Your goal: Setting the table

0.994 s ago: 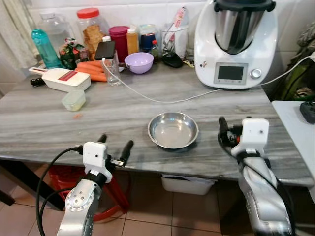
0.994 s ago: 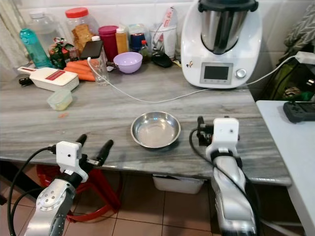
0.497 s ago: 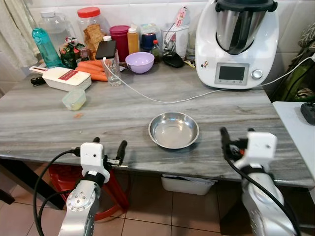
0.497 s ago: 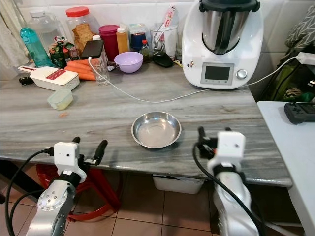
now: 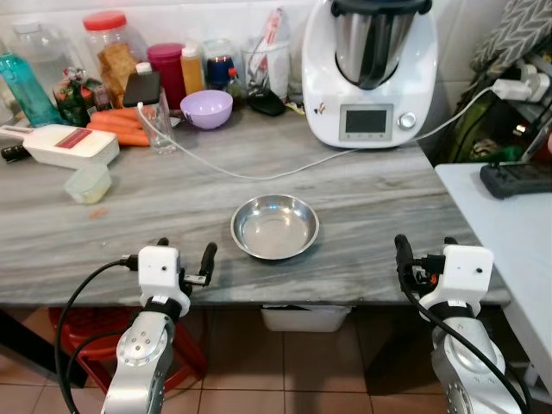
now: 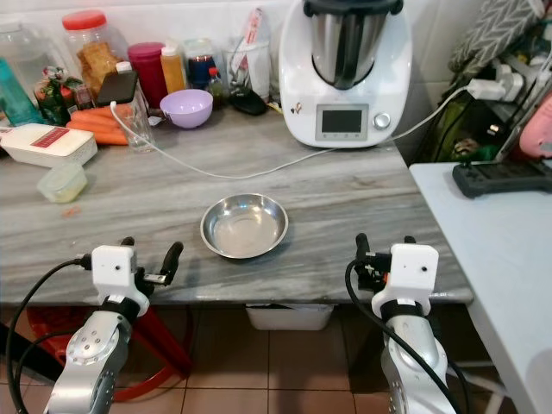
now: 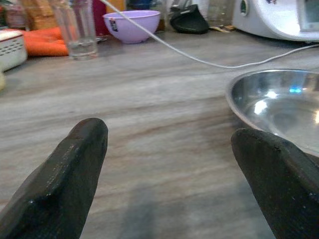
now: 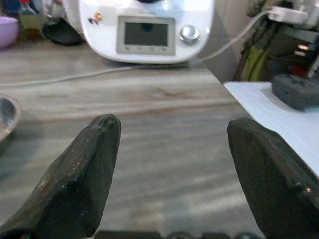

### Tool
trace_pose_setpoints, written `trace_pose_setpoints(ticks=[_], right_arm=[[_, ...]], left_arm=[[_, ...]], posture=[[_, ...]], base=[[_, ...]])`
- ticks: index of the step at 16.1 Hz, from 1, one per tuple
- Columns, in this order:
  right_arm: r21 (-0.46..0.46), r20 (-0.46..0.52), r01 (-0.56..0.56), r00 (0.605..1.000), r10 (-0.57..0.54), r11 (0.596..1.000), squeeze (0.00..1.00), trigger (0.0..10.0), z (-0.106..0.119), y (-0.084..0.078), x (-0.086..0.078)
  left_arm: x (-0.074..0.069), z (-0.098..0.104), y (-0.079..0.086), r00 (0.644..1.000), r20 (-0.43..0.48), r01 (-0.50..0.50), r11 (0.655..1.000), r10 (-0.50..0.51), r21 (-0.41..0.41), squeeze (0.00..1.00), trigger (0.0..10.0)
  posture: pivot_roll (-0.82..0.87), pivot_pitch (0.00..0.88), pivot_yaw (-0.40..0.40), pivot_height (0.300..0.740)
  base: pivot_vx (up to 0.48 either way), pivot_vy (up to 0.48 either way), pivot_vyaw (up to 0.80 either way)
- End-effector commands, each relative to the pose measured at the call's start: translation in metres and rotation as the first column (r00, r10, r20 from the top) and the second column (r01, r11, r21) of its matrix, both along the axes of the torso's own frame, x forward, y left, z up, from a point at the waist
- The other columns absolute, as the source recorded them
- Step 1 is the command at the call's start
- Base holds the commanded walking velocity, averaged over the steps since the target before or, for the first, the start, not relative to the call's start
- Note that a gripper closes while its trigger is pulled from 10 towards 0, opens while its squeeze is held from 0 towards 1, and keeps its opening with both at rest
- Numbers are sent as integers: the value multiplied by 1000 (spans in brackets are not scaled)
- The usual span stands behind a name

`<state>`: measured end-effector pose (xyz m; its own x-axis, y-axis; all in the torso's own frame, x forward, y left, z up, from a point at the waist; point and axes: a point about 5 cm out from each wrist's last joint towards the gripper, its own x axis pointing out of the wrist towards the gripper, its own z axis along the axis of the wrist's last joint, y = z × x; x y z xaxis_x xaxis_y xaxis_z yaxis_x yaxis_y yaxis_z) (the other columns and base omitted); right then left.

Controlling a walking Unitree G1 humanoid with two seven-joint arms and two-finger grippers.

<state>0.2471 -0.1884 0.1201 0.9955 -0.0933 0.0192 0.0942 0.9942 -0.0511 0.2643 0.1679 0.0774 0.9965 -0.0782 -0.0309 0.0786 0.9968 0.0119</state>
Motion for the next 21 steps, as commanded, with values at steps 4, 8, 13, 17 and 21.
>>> trace_pose_setpoints(ticks=[4, 8, 13, 17, 21], right_arm=[[-25, 35, -23, 999, 24, 999, 0, 10000, 8, 7, 4], [-29, 26, 17, 1000, -17, 999, 0, 10000, 5, 4, 9], [19, 26, 27, 999, -28, 999, 0, 10000, 4, 4, 9], [24, 21, 28, 999, -28, 999, 0, 10000, 4, 4, 12], [44, 18, 12, 1000, -13, 999, 0, 10000, 4, 6, 13]], left_arm=[[-1, -1, 5, 999, -12, -36, 999, 36, 5, 0, 10000], [-1, -1, 3, 1000, -13, -28, 1000, 28, 7, 0, 10000], [-1, -2, 1, 1000, -17, -19, 1000, 19, 8, 0, 10000], [1, -2, 1, 1000, -18, -12, 1000, 13, 12, 0, 10000], [0, -2, 2, 1000, -21, -9, 1000, 9, 17, 0, 10000]], posture=[[-81, 0, 48, 740], [-84, 0, 48, 740], [-85, 0, 49, 740], [-83, 0, 51, 740], [-79, 0, 51, 740]], base=[[-255, 0, 0], [-290, 0, 0], [-294, 0, 0], [-296, 0, 0], [-314, 0, 0]])
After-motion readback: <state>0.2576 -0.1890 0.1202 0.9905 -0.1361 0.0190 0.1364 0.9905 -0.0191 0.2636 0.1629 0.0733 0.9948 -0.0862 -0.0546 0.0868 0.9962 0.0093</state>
